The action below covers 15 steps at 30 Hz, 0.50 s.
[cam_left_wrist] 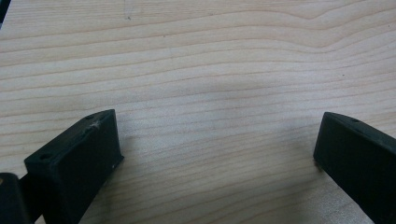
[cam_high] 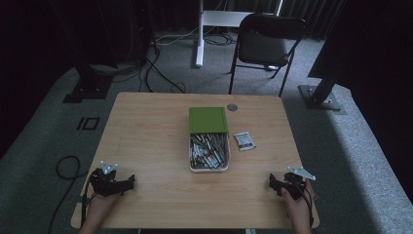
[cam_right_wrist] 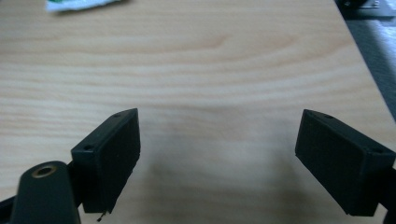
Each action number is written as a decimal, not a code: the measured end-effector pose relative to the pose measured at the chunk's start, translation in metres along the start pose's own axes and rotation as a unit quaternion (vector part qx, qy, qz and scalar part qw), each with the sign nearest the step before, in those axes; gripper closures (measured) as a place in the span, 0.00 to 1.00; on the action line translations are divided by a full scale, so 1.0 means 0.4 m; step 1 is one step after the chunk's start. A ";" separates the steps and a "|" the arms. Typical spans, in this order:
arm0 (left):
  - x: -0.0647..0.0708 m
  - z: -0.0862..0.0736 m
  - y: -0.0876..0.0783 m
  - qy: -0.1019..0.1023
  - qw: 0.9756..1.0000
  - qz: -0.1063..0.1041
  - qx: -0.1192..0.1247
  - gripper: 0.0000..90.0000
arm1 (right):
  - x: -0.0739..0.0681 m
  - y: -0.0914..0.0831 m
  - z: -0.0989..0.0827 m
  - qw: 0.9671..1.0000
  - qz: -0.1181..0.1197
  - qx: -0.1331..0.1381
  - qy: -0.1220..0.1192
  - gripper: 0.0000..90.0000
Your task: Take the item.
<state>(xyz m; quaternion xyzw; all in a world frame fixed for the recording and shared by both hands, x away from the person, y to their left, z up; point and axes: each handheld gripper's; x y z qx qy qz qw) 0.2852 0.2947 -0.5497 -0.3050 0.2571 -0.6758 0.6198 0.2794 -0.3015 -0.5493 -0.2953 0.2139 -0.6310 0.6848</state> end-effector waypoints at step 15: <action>0.000 0.000 0.000 0.000 1.000 0.000 0.000 0.02 | -0.014 -0.009 -0.029 1.000 -0.016 -0.009 0.006 0.15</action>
Point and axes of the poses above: each handheld gripper's, and its own axes: y roughly forward along the jaws, z roughly out of its top, x roughly to its right, and after that the axes turned 9 degrees about -y, right-handed
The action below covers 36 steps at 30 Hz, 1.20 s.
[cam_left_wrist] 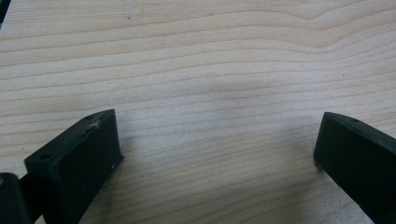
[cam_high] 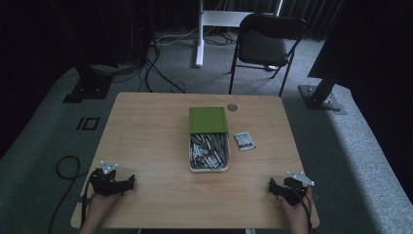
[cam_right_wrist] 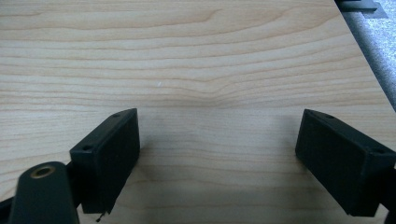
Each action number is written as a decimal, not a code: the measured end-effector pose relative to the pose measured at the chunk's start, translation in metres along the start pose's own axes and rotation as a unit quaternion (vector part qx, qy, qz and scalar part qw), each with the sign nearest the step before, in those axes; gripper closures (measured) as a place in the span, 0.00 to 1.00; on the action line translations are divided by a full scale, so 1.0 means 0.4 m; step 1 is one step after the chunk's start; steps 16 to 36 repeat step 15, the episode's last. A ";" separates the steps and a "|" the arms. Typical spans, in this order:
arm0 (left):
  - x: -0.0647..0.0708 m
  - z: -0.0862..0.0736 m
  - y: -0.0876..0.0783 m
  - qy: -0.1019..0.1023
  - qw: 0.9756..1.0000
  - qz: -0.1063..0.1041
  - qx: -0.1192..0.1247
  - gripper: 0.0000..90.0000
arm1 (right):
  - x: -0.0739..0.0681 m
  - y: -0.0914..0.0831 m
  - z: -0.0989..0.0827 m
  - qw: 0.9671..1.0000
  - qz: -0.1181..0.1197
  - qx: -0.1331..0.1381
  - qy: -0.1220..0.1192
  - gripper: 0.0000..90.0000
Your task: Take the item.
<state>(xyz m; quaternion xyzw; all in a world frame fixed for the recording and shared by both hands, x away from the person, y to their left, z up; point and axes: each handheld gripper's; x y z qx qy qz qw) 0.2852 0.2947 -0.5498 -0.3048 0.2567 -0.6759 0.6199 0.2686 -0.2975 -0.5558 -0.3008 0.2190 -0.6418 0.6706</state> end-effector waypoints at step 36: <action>0.000 0.000 0.000 0.000 1.000 0.000 0.000 0.01 | -0.002 0.007 0.007 1.000 -0.009 -0.003 0.008 0.13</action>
Point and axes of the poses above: each handheld gripper's, and its own axes: y roughly forward along the jaws, z roughly out of its top, x roughly to its right, and after that the axes turned 9 degrees about -y, right-handed
